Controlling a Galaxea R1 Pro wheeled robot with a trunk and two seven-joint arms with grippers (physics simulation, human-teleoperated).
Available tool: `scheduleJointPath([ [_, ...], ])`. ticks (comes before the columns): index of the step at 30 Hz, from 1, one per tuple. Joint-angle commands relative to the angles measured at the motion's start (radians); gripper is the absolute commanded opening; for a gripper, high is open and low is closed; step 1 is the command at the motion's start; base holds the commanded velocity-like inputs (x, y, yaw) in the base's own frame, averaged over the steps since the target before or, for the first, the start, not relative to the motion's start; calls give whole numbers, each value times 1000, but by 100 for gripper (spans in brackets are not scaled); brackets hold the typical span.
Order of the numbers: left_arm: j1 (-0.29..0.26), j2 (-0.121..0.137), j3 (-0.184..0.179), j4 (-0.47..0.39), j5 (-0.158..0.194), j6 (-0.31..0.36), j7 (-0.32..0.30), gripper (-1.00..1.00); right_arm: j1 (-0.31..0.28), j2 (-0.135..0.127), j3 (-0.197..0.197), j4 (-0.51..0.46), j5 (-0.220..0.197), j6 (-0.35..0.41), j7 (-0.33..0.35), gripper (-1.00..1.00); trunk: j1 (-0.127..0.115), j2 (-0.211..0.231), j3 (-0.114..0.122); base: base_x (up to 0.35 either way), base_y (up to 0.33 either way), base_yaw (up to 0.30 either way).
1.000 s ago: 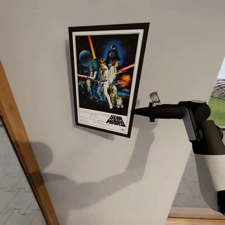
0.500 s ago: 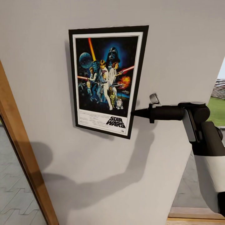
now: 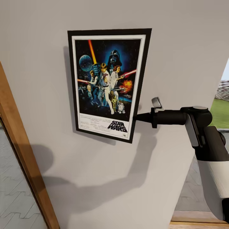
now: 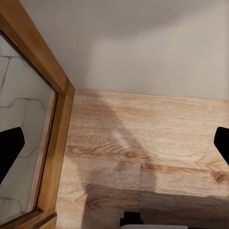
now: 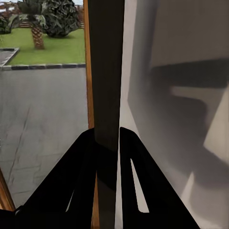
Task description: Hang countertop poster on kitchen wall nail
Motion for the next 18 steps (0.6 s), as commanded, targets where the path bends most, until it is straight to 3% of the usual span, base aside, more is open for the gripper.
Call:
scheduleJointPath([
  [1, 1, 0, 1, -1, 0, -2, -1, 100, 0, -1, 1, 0, -6, 9, 0, -100, 0, -1, 0, 0, 0, 0],
  [18, 1, 0, 1, -1, 0, -2, -1, 100, 5, -1, 0, 0, -6, 8, 0, -100, 0, -1, 0, 0, 0, 0],
])
